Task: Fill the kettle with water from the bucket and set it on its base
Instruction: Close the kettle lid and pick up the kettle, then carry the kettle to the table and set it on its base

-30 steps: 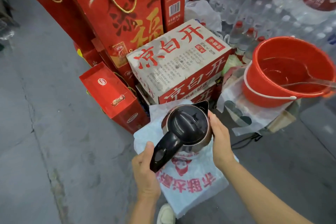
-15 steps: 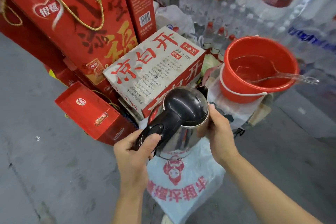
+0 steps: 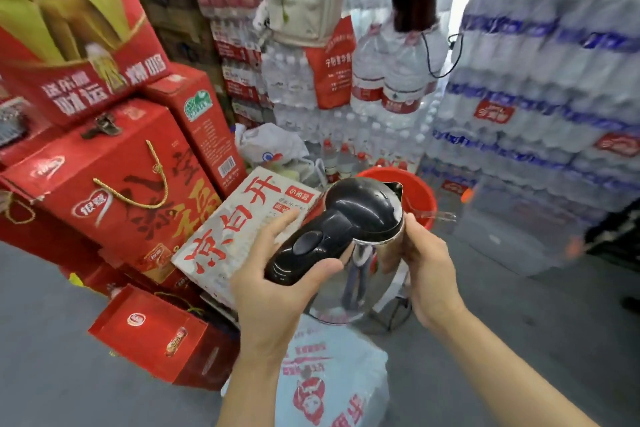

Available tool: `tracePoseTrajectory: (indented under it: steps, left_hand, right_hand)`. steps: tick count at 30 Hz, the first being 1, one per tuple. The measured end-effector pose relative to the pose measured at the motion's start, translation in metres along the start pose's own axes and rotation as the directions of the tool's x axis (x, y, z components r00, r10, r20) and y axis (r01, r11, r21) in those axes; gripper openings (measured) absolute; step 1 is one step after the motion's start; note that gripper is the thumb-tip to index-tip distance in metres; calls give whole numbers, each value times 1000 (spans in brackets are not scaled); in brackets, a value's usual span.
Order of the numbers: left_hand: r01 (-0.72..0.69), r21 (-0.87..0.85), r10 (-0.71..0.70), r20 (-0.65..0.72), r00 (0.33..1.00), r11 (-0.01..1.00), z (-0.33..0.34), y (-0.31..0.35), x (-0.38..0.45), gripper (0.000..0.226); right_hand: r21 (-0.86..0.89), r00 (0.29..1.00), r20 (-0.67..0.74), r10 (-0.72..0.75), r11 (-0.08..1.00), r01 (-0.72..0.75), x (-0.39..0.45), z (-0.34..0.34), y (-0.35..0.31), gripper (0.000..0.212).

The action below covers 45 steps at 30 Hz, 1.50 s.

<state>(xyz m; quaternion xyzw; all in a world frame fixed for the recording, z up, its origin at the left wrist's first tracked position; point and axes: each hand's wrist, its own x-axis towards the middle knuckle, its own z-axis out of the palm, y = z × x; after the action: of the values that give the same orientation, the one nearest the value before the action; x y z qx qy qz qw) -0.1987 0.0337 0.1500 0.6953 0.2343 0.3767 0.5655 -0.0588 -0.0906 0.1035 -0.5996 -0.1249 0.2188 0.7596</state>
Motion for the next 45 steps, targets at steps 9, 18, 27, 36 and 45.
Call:
tracePoseTrajectory:
  steps: [9,18,27,36,45]
  left_hand:
    - [-45,-175,84,225,971,984,73,94,7,44]
    - [125,-275,22,475,880,953,197,142,-41,45]
    - [287,-331,60,741,669,899,365,178,-134,38]
    - [435,-321,141,907,397,841,510,214,-241,32]
    - [496,-212,169,977,131,842,634,241,-325,33]
  right_hand:
    - [1,961,-235,-149,988,154,-44,-64,-103,35]
    - [-110,864,-450,-225,974,196,-132,-189,-167,70]
    - [-263,684,-655,-320,946,191,-230,-337,-206,94]
    - [-297,386,-857,-342,939,172,-313,-456,-224,90]
    - [-320,109,-932,-346,925,204,-358,-552,-235,80]
